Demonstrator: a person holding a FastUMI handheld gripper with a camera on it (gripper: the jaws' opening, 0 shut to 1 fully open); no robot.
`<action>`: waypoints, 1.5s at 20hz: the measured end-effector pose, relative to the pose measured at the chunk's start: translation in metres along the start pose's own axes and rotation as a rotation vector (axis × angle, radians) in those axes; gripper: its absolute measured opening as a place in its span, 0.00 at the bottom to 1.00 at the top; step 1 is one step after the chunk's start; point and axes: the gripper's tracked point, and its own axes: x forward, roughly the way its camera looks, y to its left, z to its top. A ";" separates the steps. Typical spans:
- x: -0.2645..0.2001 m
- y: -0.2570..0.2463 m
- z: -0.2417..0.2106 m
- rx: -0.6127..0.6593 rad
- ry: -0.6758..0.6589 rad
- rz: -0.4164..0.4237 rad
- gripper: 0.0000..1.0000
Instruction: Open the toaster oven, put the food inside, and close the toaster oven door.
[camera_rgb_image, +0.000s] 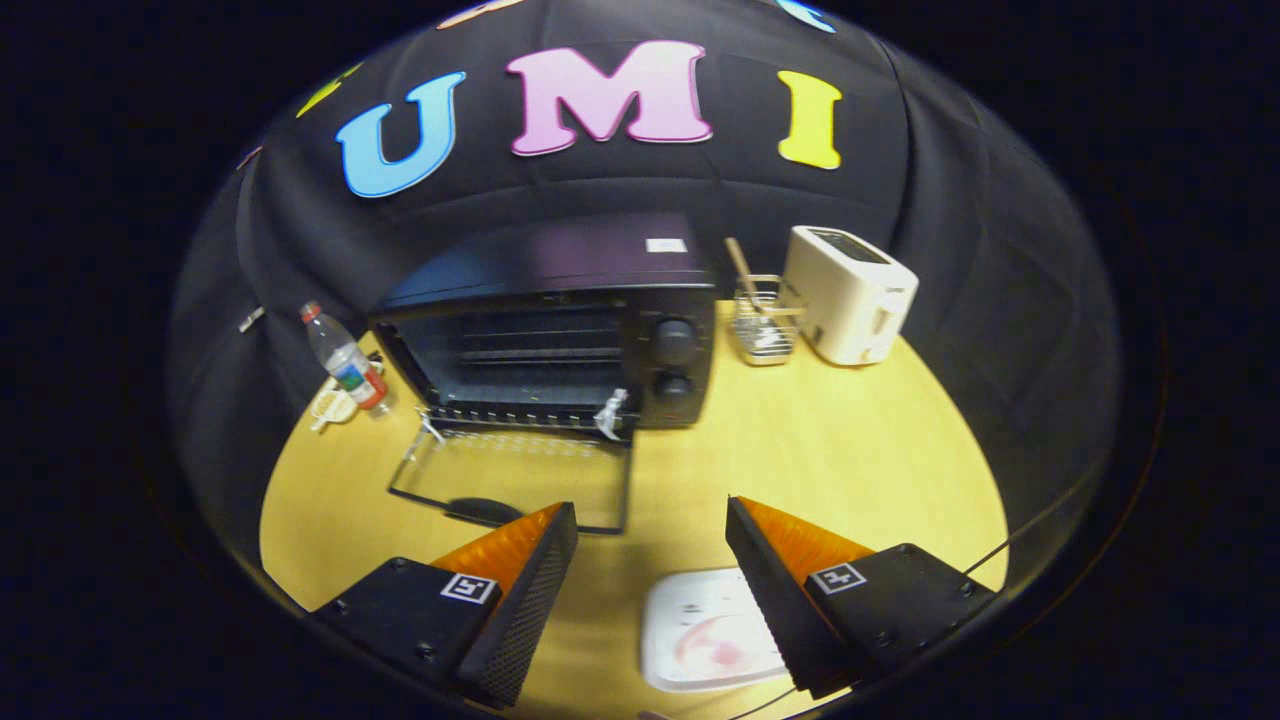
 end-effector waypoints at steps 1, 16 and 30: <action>-0.006 -0.026 -0.005 -0.015 0.007 -0.033 0.97; 0.017 -0.111 -0.127 -0.012 0.373 0.006 0.65; 0.033 -0.111 -0.165 -0.005 0.605 0.040 0.11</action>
